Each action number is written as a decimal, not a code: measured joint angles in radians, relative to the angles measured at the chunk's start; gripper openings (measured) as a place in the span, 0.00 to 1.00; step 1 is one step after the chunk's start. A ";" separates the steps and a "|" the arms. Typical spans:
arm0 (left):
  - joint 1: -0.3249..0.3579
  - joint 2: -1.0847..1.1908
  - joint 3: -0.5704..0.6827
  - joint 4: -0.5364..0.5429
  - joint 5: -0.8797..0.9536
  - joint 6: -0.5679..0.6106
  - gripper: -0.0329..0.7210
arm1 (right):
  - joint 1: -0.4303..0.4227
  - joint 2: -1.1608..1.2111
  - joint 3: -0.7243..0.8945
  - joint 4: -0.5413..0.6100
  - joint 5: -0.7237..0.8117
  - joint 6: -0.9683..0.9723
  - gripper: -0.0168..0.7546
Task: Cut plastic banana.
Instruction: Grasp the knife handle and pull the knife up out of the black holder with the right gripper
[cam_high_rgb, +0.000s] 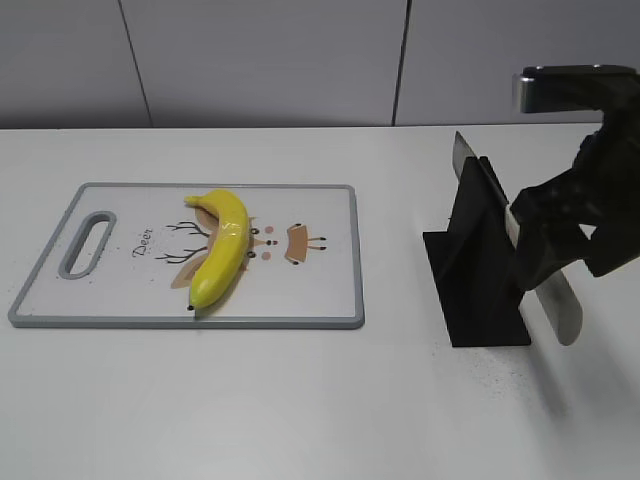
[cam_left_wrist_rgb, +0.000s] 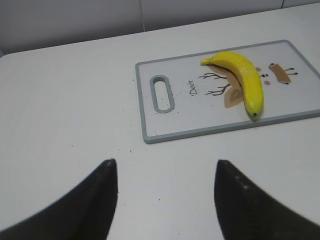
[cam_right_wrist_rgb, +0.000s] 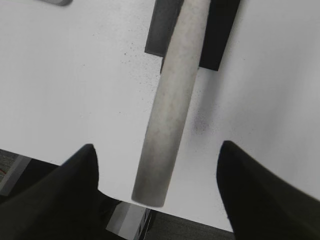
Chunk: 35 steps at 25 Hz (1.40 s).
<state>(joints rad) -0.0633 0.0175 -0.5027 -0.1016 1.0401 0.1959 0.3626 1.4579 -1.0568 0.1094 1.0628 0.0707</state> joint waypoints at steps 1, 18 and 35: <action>0.000 0.000 0.000 0.000 0.000 0.000 0.82 | 0.001 0.026 -0.002 -0.007 -0.008 0.011 0.76; 0.000 0.000 0.000 0.000 0.000 0.000 0.82 | 0.000 0.186 -0.003 -0.010 -0.037 0.092 0.27; 0.000 0.000 0.000 0.000 0.000 0.000 0.82 | 0.000 0.003 -0.042 -0.034 0.041 0.121 0.27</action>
<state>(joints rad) -0.0629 0.0175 -0.5027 -0.1017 1.0401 0.1959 0.3627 1.4610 -1.0986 0.0752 1.1042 0.1917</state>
